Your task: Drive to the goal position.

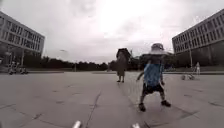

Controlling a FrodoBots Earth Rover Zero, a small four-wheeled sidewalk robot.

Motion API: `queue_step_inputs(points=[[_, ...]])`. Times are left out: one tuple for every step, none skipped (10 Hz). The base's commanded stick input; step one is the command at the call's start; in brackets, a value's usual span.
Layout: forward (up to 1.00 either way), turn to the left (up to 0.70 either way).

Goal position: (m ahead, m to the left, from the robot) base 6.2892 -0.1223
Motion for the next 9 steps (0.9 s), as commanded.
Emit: queue_step_inputs(points=[[0.0,0.0],[0.0,0.0],[0.0,0.0],[0.04,0.0],[0.7,0.06],[0.7,0.18],[0.7,0.25],[0.7,0.32],[0.58,0.27]])
